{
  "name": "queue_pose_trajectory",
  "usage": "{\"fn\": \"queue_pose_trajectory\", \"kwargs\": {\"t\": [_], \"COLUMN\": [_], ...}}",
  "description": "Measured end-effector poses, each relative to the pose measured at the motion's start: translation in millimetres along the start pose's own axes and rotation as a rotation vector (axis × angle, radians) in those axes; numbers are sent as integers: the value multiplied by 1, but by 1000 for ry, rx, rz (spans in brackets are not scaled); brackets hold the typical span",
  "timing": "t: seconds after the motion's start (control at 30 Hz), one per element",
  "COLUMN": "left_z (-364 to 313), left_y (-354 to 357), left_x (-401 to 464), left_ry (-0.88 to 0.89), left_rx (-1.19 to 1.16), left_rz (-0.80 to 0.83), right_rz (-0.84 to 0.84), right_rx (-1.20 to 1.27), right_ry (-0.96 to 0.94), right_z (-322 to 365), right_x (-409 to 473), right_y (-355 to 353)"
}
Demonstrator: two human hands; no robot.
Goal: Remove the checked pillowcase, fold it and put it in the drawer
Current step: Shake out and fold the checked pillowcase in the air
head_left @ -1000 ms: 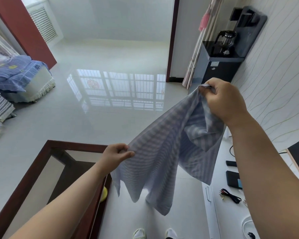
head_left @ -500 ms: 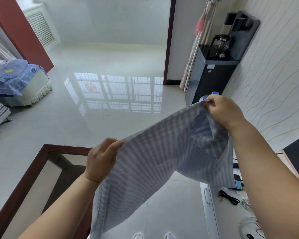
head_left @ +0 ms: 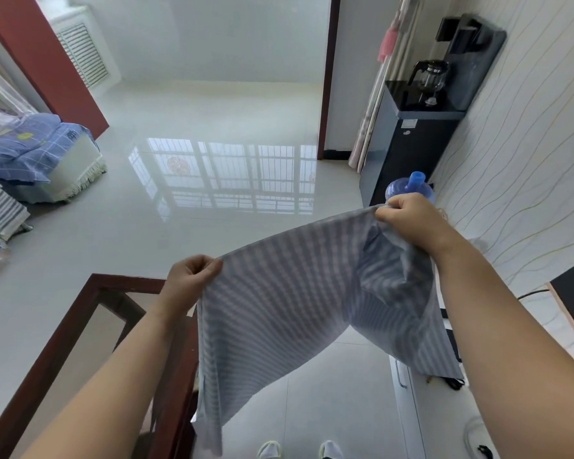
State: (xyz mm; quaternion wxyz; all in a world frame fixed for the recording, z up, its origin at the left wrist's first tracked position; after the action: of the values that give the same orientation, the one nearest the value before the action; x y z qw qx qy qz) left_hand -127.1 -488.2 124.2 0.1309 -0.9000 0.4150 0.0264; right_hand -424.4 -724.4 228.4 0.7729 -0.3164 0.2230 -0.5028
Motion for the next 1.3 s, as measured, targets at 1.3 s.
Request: {"fn": "queue_pose_trajectory", "kwargs": {"t": [1.3], "left_z": [-32], "left_y": [145], "left_x": [-64], "left_ry": [267], "left_rx": [590], "left_rz": [233], "right_rz": [431], "right_rx": [-695], "right_ry": [-396], "right_z": [73], "right_x": [-64], "right_y": [107]}}
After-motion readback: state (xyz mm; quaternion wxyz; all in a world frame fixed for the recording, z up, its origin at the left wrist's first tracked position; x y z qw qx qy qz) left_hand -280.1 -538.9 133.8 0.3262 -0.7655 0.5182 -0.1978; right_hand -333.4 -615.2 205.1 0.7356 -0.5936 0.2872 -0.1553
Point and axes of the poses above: each hand's wrist, its own x-axis towards the middle knuckle, its own y-axis out of the palm, z = x × y, the point moved 8 cm from there along x, towards the middle knuckle, and after that the axes turned 3 degrees about -z, right-handed, at the moved point
